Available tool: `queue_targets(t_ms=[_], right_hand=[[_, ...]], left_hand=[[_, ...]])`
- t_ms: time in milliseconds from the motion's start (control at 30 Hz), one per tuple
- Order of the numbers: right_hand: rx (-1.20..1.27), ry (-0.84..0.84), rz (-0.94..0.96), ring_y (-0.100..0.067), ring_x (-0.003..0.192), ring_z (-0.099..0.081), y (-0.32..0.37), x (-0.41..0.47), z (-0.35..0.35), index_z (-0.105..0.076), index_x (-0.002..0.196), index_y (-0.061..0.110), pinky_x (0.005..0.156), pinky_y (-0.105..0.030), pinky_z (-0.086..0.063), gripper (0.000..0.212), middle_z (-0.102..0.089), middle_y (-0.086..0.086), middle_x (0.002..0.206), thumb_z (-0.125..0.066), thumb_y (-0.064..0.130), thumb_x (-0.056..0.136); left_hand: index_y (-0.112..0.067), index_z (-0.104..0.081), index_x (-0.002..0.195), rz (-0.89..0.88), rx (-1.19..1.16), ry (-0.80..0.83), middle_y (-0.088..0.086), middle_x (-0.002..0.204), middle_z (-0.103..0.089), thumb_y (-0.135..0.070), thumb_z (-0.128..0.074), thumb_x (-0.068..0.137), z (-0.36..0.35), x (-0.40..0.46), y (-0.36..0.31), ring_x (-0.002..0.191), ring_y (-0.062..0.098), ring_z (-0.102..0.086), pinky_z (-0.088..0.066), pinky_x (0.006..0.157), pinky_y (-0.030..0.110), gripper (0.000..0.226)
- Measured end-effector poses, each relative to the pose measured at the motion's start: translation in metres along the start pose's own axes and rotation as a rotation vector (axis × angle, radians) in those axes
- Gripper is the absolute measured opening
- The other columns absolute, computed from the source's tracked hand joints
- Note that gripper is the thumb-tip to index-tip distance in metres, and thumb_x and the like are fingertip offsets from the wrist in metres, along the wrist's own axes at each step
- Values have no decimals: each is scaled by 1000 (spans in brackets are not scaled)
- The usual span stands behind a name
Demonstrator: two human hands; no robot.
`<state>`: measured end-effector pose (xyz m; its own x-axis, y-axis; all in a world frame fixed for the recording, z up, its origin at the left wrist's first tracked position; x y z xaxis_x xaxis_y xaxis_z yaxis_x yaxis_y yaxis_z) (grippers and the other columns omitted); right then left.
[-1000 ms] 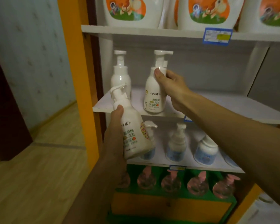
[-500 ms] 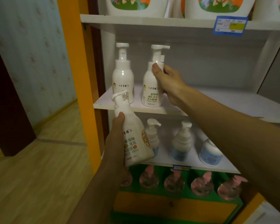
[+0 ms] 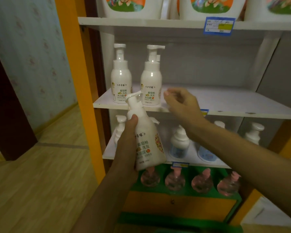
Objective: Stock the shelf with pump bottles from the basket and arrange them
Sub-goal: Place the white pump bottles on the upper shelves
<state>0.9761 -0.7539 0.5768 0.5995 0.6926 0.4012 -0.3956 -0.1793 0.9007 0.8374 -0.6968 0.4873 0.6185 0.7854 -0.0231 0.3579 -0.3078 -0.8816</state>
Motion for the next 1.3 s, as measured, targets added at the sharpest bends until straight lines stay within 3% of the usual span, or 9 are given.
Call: queue_targets(t_ms=[133, 200, 400, 600, 733, 833, 967, 1100, 1300], right_hand=[[33, 163, -171, -14, 96, -63, -14, -58, 22, -62, 103, 22, 75, -30, -56, 21, -66, 4, 100, -53, 38, 94], [47, 236, -240, -11, 87, -66, -19, -78, 35, -64, 93, 27, 72, -30, -56, 22, -68, 7, 90, -48, 43, 94], [203, 230, -303, -13, 83, -73, -33, -116, 72, -71, 92, 36, 66, -29, -58, 19, -75, 3, 90, -56, 48, 89], [241, 181, -365, -24, 97, -70, -37, -123, 105, -62, 116, 20, 87, -45, -56, 43, -73, -8, 105, -59, 51, 86], [287, 106, -415, -28, 92, -71, -36, -117, 121, -64, 113, 13, 82, -46, -58, 39, -73, -13, 102, -66, 40, 84], [272, -11, -375, -27, 89, -72, -33, -103, 127, -62, 113, 15, 80, -47, -58, 39, -73, -12, 103, -70, 37, 81], [300, -129, -289, -21, 90, -71, -23, -71, 127, -53, 121, 16, 71, -39, -59, 52, -68, -8, 110, -74, 34, 77], [309, -160, -199, -19, 89, -71, -10, -28, 119, -51, 119, 15, 74, -40, -60, 56, -66, -8, 112, -79, 32, 73], [218, -154, -109, -21, 91, -70, 0, 27, 96, -46, 110, 22, 79, -47, -58, 58, -63, -6, 112, -84, 34, 67]], left_hand=[[-20, -66, 103, 0, -3, 67, 8, 82, -75, -56, -54, 83, -39, -20, 16, 73, 23, -73, -59, 60, 39, 43], [-20, -66, 103, 14, -18, 100, 7, 81, -75, -54, -55, 82, -55, -27, 26, 70, 21, -73, -57, 55, 35, 41], [-26, -59, 120, 57, -24, 87, 6, 107, -72, -64, -74, 58, -107, -55, 60, 95, 24, -70, -55, 81, 43, 75], [-20, -62, 116, 97, -28, 187, 10, 107, -72, -60, -68, 65, -135, -59, 68, 97, 26, -70, -57, 77, 42, 65], [-19, -61, 118, 111, -29, 230, 11, 105, -73, -54, -55, 84, -146, -57, 66, 95, 26, -71, -58, 76, 42, 49], [-18, -62, 115, 107, 35, 224, 12, 106, -72, -51, -48, 90, -146, -53, 56, 92, 23, -71, -59, 68, 34, 44], [-15, -52, 128, 123, 44, 135, 8, 114, -67, -46, -47, 93, -135, -45, 52, 103, 17, -64, -51, 83, 24, 47], [-11, -42, 138, 162, 30, 36, 14, 133, -54, -39, -47, 95, -116, -34, 52, 120, 22, -52, -41, 94, 28, 52], [-9, -51, 126, 159, -20, -29, 14, 120, -61, -26, -47, 96, -92, -20, 48, 111, 24, -58, -44, 91, 30, 34]])
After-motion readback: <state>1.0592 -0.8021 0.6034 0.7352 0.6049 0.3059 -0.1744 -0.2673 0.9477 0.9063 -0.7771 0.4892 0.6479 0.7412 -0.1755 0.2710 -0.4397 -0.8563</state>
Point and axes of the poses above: each hand's wrist, its own x-axis towards the middle knuckle, its own z-axis out of the back of the hand, y = z × x, the point moved 4 cm from there along x, towards the middle knuckle
